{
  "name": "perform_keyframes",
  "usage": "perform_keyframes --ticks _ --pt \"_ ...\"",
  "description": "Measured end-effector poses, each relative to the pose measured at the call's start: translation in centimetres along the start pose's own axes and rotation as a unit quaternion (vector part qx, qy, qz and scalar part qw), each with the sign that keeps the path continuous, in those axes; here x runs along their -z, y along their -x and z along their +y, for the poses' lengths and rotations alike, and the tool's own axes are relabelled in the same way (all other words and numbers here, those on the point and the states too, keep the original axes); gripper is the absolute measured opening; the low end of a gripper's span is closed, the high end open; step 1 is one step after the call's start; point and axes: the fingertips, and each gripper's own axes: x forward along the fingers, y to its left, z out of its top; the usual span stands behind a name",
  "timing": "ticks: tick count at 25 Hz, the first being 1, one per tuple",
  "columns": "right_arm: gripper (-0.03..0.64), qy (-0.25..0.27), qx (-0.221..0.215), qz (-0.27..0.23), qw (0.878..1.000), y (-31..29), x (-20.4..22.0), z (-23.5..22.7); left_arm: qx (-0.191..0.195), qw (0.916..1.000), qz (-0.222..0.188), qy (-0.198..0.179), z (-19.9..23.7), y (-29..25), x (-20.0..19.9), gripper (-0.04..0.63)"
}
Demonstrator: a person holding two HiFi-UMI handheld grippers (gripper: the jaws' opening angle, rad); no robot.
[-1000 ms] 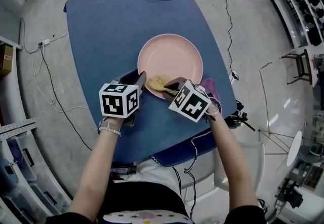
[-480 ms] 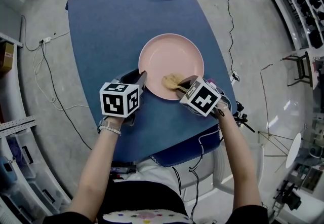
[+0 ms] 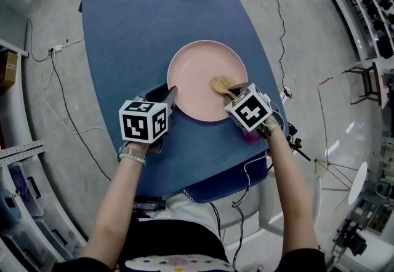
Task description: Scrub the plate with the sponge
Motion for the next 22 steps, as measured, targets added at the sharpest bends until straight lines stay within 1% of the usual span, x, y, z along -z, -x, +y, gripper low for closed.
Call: perform_keyframes --ticks 8,15,18,22 --pt "0.04 -0.026 0.061 -0.024 0.998 -1.2 -1.9 -3.5 0.001 1.0 0.0 0.0 0.2 0.2 0.0 0.11" --pt "0.04 -0.052 0.109 -0.049 0.991 -1.6 -3.1 -5.7 0.004 1.0 0.001 -0.005 0.1 0.2 0.0 0.112" --pt "0.04 -0.051 0.126 -0.061 0.989 -1.6 -3.5 -5.7 0.005 0.9998 0.0 -0.018 0.2 0.2 -0.1 0.117" --pt "0.04 -0.055 0.142 -0.107 0.983 0.0 -4.3 -4.9 0.001 0.9988 -0.007 -0.049 0.3 0.8 -0.9 0.118"
